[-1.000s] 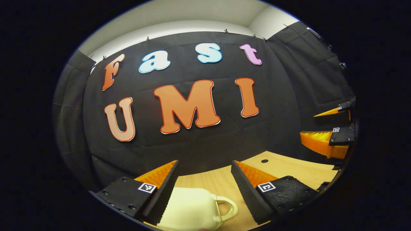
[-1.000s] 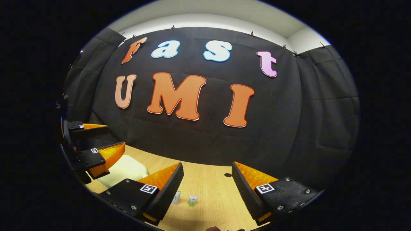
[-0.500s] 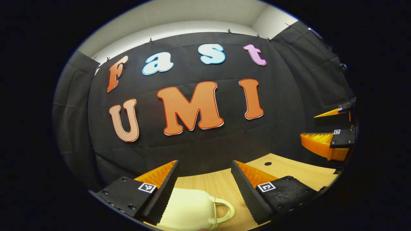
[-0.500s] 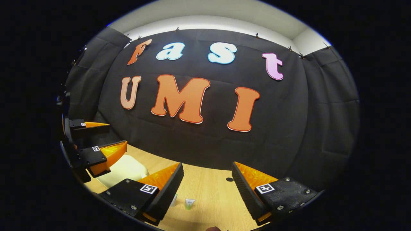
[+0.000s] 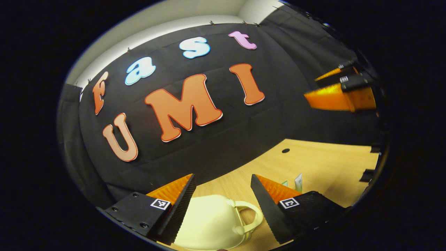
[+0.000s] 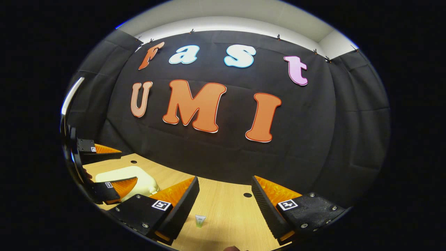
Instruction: First open the suitcase, pack the skin care products into it, and then close the suitcase.
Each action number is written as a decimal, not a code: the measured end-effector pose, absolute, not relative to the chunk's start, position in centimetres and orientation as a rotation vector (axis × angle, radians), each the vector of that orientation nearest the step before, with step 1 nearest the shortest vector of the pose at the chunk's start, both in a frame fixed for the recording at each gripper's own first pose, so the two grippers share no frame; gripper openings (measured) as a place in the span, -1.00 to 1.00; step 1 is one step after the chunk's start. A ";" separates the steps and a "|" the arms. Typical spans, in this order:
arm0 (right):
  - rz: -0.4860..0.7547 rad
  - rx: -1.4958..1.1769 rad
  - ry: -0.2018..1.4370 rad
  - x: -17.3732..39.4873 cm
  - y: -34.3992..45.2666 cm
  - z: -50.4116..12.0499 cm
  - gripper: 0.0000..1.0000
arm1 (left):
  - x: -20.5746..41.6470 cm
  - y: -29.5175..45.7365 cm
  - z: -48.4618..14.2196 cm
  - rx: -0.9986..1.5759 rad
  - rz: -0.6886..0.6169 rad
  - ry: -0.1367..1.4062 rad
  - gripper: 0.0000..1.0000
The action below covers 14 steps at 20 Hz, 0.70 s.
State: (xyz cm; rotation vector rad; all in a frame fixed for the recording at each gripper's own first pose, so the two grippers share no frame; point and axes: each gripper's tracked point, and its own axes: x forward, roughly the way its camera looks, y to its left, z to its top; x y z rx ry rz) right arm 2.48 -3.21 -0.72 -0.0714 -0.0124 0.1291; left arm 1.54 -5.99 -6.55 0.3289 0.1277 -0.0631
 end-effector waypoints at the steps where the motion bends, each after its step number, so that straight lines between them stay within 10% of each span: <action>1: 0.123 -0.073 -0.009 2.5 -3.7 -1.0 0.91 | 1.4 -6.3 -8.0 0.373 -0.075 0.146 0.94; 14: 0.047 -0.049 0.053 2.3 -8.7 -4.4 0.90 | 1.1 -8.4 -22.7 0.785 -0.209 0.374 0.78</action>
